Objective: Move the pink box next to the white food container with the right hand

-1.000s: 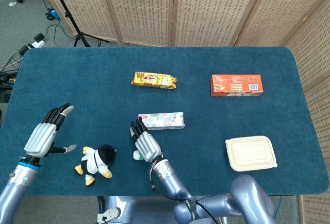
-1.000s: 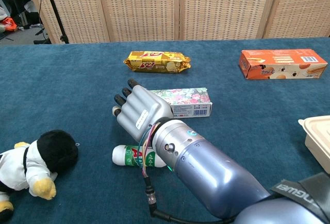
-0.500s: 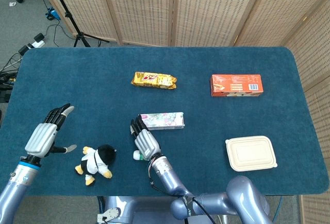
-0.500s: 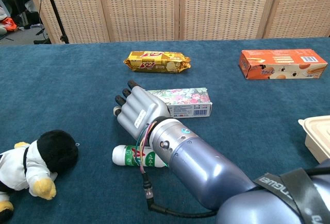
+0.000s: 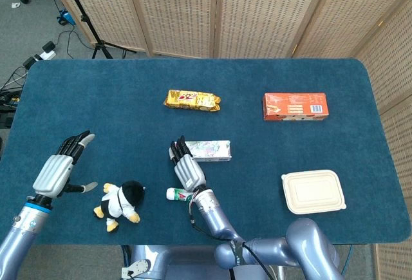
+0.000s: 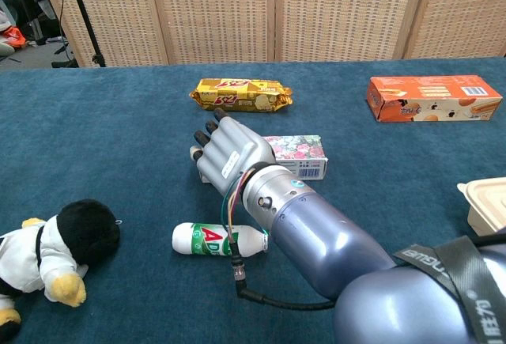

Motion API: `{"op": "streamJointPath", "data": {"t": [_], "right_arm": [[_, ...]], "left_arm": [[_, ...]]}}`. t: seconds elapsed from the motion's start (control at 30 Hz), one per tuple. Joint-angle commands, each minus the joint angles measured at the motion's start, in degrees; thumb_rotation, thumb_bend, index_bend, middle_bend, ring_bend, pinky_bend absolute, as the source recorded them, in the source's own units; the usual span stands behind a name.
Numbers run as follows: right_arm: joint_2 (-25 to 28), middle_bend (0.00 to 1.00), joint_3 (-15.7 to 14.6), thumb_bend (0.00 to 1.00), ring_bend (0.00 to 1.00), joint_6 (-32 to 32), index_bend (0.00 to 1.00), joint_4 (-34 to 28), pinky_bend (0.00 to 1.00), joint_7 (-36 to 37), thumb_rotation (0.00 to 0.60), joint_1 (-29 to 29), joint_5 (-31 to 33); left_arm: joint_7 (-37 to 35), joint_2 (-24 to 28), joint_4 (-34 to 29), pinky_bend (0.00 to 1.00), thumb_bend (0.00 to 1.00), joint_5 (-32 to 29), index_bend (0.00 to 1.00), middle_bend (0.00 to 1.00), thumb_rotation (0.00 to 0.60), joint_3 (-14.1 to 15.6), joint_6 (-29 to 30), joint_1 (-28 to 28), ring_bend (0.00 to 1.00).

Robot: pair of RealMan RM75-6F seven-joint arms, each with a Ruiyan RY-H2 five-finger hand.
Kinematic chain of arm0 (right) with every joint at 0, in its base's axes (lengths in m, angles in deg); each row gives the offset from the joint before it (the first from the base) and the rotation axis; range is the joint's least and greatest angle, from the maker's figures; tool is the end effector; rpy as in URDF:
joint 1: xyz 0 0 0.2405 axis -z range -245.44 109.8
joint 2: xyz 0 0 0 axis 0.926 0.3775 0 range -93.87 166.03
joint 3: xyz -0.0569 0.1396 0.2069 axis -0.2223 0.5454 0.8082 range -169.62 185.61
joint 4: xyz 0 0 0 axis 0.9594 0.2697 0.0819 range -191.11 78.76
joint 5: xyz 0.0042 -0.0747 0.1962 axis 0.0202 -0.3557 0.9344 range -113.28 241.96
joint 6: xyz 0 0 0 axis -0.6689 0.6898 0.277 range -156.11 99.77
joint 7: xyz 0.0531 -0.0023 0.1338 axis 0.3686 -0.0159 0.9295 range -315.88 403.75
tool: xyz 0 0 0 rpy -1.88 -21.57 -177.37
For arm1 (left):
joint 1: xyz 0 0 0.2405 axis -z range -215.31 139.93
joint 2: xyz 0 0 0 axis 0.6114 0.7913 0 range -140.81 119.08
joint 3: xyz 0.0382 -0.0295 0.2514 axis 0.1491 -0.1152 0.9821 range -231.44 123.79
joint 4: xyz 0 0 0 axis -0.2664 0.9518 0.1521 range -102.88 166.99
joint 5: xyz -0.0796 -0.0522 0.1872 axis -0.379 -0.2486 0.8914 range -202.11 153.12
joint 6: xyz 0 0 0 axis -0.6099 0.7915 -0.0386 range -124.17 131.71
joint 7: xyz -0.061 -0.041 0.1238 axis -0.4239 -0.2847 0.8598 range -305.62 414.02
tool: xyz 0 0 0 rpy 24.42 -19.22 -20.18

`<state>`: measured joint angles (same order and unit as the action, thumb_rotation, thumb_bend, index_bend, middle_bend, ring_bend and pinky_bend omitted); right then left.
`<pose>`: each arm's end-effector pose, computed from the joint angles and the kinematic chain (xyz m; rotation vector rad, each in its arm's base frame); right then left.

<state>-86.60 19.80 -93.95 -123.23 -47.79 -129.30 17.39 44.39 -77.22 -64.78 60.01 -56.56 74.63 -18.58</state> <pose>-0.0088 -0.3041 -0.1577 1.9910 0.0929 0.3734 -0.2528 0.2437 0.1069 -1.5826 -1.1791 -1.1060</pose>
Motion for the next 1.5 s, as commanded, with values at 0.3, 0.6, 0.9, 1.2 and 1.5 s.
{"op": "streamJointPath", "data": {"t": [0.3,0.6,0.9,1.2,1.5], "right_arm": [[1.41,0.0,-0.54,0.9,0.0,-0.72,0.04,-0.56,0.0,-0.45,0.6,0.95,1.0],[3.61,0.0,-2.09,0.9,0.0,-1.91,0.04,-1.66,0.0,-0.82,0.6,3.16,2.76],[5.44,0.0,-3.23,0.9,0.0,-2.71,0.04,-2.71,0.0,-0.62,0.6,4.58,3.31],[6.95,0.0,-3.36,0.9,0.0,-2.14,0.04,-2.29,0.0,0.13,0.6,4.71,3.28],[7.6,0.0,-3.38,0.91,0.0,-1.23,0.04,-0.27,0.0,1.47,0.6,4.81,3.13]], "left_arm": [[-0.1,-0.02,-0.02,0.0,0.0,0.1,0.0,0.0,0.6,0.06,-0.02,0.03,0.0],[-0.38,0.02,-0.04,0.0,0.0,0.16,0.0,0.0,0.6,0.17,-0.27,0.13,0.0],[-0.49,0.03,-0.19,0.0,0.0,0.16,0.0,0.0,0.6,0.18,-0.25,0.14,0.0],[-0.61,0.04,-0.18,0.0,0.0,0.15,0.0,0.0,0.6,0.2,-0.31,0.18,0.0],[-0.4,-0.01,-0.14,0.0,0.0,-0.04,0.0,0.0,0.6,0.22,-0.38,0.17,0.0]]}}
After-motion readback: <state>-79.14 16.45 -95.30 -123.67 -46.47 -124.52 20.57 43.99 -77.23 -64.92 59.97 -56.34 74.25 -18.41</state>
